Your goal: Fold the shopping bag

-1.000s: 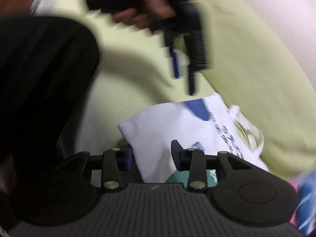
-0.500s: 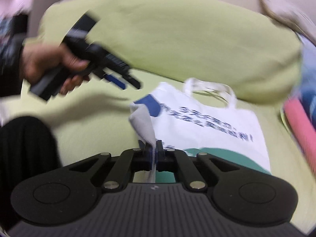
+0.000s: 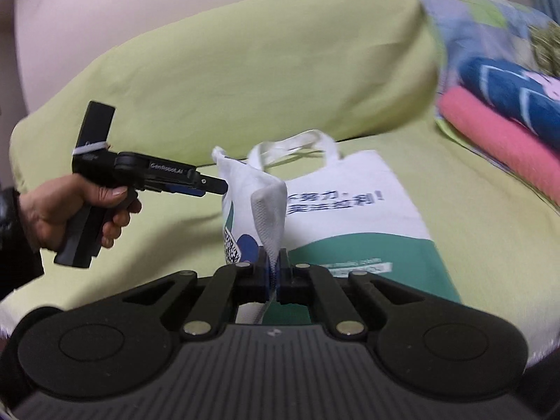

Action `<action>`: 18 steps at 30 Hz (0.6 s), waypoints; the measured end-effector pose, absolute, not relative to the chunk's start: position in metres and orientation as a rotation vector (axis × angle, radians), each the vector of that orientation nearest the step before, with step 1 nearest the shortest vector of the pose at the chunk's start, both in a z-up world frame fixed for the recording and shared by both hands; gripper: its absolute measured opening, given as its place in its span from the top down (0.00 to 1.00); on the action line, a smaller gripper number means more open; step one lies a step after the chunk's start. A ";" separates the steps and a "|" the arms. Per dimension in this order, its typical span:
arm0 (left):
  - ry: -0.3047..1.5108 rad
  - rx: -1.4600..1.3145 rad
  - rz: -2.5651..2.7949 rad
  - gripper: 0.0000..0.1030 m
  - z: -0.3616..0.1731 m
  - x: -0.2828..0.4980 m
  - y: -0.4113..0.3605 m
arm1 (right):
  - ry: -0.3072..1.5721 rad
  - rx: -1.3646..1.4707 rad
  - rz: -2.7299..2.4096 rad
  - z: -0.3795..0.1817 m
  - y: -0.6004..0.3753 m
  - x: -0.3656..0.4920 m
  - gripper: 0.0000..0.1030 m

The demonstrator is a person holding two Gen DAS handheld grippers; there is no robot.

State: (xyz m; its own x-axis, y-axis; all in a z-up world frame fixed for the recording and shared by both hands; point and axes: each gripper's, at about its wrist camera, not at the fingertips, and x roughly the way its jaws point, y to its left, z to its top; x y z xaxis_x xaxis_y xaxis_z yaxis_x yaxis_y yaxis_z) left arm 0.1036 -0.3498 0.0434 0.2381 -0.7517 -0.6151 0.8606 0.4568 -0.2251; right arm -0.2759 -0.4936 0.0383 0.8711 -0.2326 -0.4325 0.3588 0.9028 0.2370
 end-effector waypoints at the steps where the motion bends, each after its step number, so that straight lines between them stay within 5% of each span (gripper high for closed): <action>1: 0.729 0.181 -1.121 0.40 0.045 0.101 -0.356 | 0.400 0.328 -0.326 0.039 -0.494 -0.282 0.99; 18: 0.713 0.228 -1.169 0.36 0.048 0.080 -0.378 | 0.408 0.438 -0.359 0.037 -0.519 -0.328 0.94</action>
State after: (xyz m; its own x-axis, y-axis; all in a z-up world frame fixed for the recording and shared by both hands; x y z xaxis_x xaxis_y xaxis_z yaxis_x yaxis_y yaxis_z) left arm 0.0803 -0.3776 0.0483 0.2038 -0.7590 -0.6184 0.8973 0.3974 -0.1920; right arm -0.3275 -0.5186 0.0372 0.8582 -0.2449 -0.4511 0.4165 0.8460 0.3330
